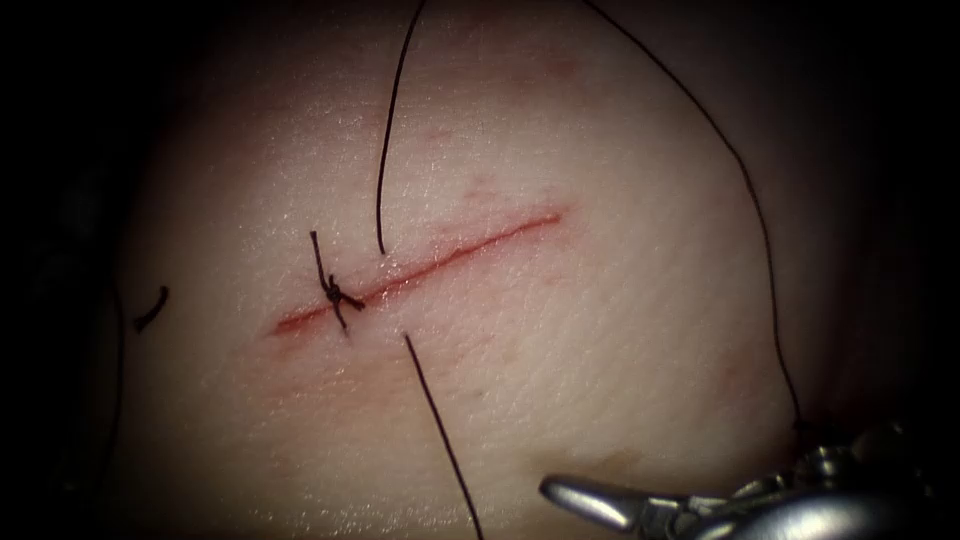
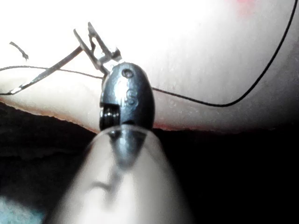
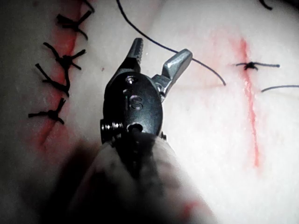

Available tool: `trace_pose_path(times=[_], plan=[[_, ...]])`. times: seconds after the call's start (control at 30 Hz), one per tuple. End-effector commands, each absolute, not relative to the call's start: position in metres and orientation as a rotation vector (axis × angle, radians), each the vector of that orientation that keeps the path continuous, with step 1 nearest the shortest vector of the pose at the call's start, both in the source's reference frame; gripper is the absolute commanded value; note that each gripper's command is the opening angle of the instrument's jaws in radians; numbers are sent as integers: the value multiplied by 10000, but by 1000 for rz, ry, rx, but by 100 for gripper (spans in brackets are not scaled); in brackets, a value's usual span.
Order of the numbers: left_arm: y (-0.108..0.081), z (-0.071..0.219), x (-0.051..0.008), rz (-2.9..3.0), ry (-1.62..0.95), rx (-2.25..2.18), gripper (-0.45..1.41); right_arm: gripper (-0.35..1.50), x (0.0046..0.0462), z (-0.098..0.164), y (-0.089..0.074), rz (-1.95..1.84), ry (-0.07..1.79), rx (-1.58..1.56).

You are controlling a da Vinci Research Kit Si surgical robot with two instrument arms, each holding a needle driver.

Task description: Wound Closure

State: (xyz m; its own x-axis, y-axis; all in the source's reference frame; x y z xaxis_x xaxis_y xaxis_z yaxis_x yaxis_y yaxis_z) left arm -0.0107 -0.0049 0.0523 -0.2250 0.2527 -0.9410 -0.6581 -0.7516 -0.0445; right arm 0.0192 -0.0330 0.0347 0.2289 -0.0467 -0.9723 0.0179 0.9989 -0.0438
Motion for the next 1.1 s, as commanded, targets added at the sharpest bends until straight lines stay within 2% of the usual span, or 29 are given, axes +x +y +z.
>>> trace_pose_path(times=[0.03, 0.33, 0.43, 1.1], plan=[[-57, 530, -116, 2016, 488, -1449, -45, 118, 197, 368, -326, -44, 1331, -57], [-54, 529, -119, 2018, 482, -1451, -45, 123, 227, 447, -311, -29, 1289, -148], [-48, 529, -120, 2016, 474, -1451, -45, 118, 247, 474, -315, -56, 1295, -155], [-23, 540, -142, 2008, 454, -1472, -45, 77, 297, 504, -306, -74, 1341, -160]])
